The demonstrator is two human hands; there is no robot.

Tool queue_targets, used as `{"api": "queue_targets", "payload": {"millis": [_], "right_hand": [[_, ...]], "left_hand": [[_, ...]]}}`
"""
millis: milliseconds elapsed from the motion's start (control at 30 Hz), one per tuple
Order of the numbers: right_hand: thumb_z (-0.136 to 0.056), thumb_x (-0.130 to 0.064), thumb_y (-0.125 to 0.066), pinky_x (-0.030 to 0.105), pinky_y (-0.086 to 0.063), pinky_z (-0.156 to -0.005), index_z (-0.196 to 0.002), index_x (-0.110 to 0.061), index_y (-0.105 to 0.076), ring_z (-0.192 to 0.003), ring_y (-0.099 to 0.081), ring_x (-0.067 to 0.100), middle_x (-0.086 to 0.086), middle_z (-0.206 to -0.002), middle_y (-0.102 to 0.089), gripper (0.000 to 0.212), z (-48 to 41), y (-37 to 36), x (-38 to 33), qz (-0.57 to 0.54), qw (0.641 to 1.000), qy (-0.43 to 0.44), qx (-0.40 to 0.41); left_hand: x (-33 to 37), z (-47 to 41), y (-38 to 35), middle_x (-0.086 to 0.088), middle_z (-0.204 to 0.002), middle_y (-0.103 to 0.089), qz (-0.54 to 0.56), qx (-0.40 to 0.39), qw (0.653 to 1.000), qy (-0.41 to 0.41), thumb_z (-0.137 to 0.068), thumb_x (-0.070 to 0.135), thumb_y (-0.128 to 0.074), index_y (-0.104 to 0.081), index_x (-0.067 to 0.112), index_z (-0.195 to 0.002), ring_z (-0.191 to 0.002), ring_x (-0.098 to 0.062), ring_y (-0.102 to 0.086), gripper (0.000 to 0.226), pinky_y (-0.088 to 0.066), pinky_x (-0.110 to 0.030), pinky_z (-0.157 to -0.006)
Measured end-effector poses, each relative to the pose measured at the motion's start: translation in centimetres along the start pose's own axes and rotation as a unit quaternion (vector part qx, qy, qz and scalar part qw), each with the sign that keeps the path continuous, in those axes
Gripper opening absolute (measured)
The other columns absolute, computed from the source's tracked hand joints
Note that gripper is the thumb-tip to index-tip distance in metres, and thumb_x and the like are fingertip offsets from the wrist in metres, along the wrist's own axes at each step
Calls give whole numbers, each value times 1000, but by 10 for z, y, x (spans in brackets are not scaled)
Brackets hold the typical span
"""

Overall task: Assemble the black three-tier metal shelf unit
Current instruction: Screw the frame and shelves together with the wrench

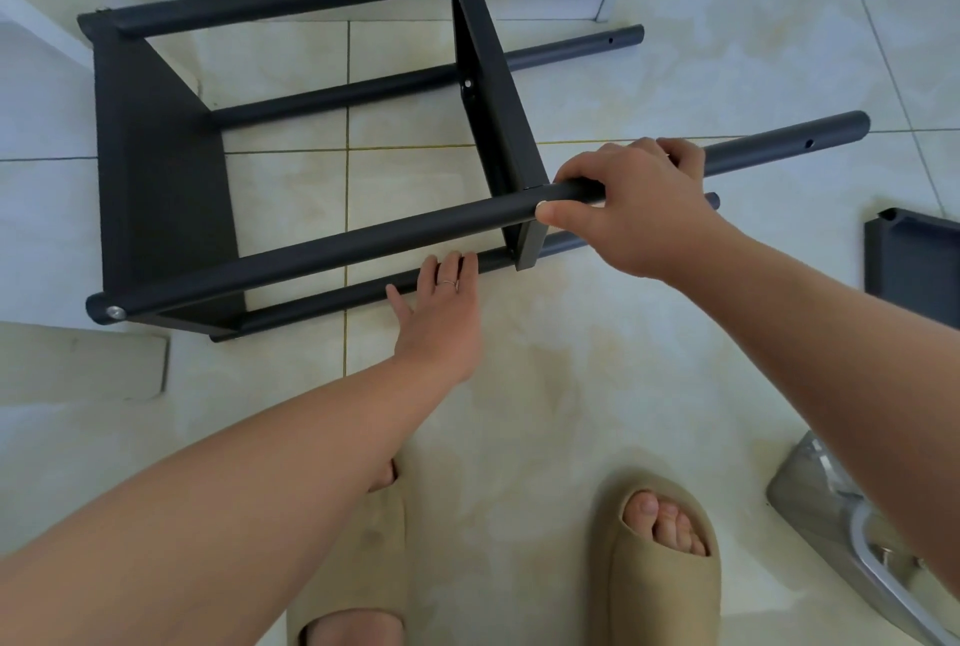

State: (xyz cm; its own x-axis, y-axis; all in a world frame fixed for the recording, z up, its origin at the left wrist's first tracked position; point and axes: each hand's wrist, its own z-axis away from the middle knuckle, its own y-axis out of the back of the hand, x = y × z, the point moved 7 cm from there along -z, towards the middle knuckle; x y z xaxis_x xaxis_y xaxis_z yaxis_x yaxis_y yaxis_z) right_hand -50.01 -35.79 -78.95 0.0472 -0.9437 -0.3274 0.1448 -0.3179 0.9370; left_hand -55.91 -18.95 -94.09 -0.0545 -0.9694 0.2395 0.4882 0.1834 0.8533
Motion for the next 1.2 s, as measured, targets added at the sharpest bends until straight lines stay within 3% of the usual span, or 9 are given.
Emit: {"api": "queue_targets", "payload": {"millis": [467,900,1200], "right_hand": [[-95,-59,-53,42,-13,-116,-108,-31,-67,-113,-47,20,-8,-94,-59,34,2,-23,1,-2,999,-8,-31],[-93,-64,-53,37,-20,-102,-107,-35,-67,-103,-51,16,-12,-97,-64,35,20,-26,6,-1,999,-2,-47],[-92,-66,-47,38,-25,-90,-105,-36,-66,-96,-53,17,-10,-91,-61,38,97,-25,21,41,998,-37,-42]], "left_hand": [[-10,15,-6,-2,-164,0,23,-8,1000,-14,-99,12,-52,-2,18,-158,-152,-25,9,78,0,-68,-117],[-9,27,-10,-1,-164,-2,52,-30,998,-19,-99,21,-53,-7,19,-157,-153,-23,9,74,3,-67,-117],[12,67,-35,3,-166,11,7,-102,992,-79,-99,26,-54,9,21,-158,-152,-23,16,87,8,-65,-117]]}}
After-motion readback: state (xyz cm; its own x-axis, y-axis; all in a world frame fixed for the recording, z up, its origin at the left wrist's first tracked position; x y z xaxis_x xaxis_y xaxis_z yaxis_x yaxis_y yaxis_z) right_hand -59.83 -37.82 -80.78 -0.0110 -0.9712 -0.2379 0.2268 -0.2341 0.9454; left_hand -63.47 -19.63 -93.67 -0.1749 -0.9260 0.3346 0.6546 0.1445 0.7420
